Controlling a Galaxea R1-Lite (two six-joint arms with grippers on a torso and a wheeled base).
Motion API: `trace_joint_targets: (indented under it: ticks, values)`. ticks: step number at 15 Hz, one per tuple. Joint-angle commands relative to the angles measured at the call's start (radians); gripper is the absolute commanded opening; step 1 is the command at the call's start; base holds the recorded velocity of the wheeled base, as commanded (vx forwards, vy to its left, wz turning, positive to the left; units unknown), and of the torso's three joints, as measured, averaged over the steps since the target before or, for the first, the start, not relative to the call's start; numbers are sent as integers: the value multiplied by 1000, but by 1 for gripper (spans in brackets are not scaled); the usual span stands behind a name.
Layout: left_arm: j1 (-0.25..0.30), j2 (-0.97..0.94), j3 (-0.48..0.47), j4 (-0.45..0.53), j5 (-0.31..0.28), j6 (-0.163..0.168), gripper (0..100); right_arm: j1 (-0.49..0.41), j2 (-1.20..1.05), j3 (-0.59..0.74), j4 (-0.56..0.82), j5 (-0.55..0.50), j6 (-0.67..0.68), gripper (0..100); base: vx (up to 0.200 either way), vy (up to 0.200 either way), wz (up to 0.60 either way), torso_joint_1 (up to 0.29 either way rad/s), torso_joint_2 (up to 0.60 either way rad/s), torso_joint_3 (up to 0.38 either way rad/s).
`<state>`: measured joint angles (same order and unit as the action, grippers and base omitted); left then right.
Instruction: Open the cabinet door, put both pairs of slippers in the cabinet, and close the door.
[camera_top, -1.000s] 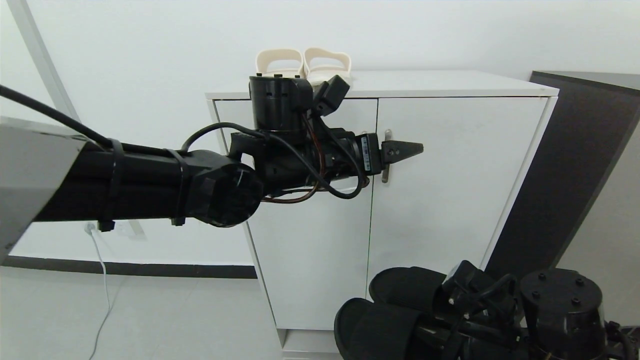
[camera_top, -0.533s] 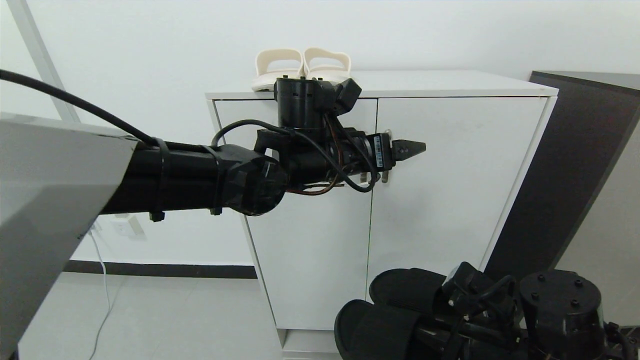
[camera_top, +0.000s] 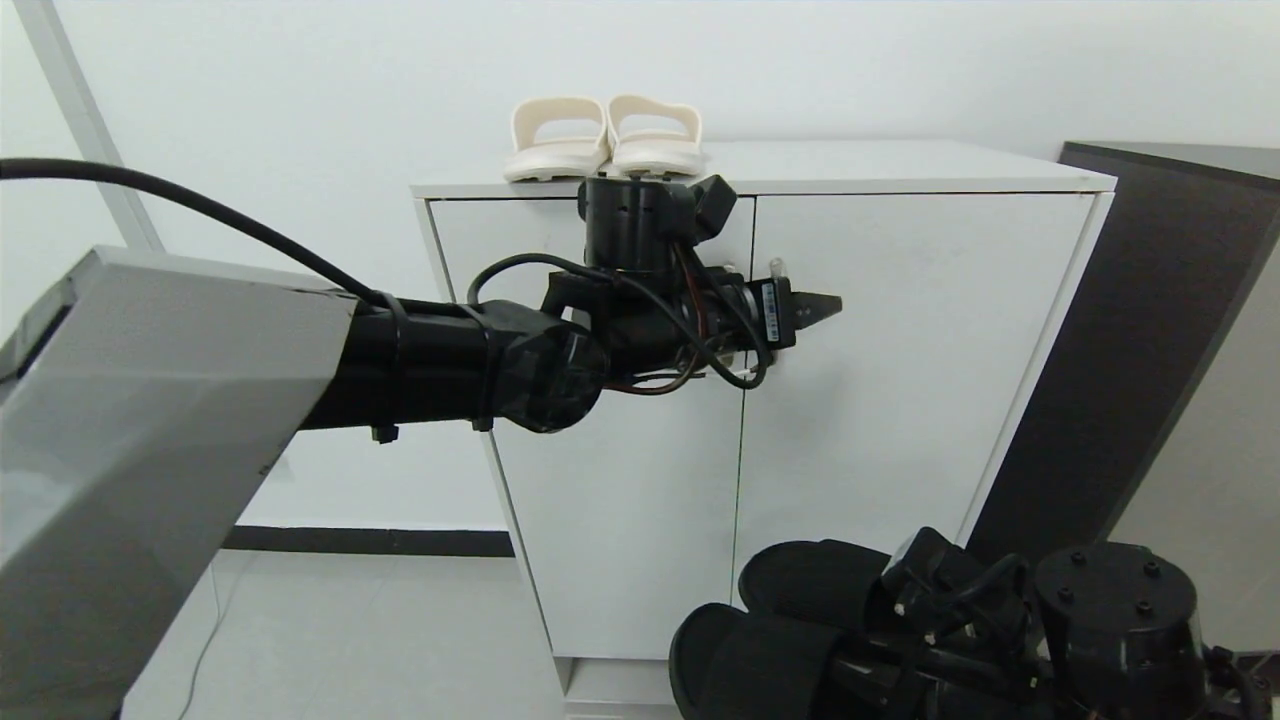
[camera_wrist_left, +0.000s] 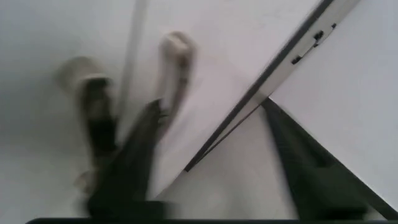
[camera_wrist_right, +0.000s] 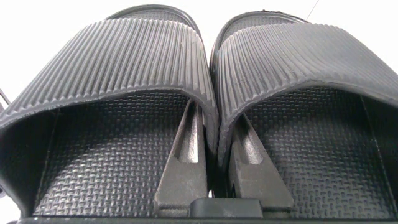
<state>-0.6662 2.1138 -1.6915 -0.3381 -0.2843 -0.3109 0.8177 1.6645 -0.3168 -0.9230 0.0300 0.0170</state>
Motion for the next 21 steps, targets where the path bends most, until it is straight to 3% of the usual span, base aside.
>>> trace_joint_targets:
  ticks: [1,4,8,11,14,17,19,21]
  values:
    - [-4,-6,7,-2,-4,-2,0,1,3,1,0,1,0,0,0,0,0,0,0,0]
    - [-13,-32,44,-6,-3,-2,0,18,23,7,-8,2,0,0,0,0,0,0,0,0]
    - [-72,-160,219,-32,-3,3,0,43,21,68,-83,113,0,0,0,0,0,0,0,0]
    - [-108,-249,349,-93,-3,3,0,54,23,97,-135,140,-3,0,0,0,0,0,0,0]
    - [-112,-301,472,-200,-1,3,0,74,26,104,-135,139,-12,0,0,0,0,0,0,0]
    - [-67,-302,562,-374,-4,-5,0,86,34,111,-135,139,-37,0,0,0,0,0,0,0]
    - [-29,-287,566,-400,-13,-14,0,89,37,111,-135,139,-37,0,0,0,0,0,0,0]
    - [7,-256,555,-420,-16,-51,0,89,37,111,-135,139,-37,0,0,0,0,0,0,0]
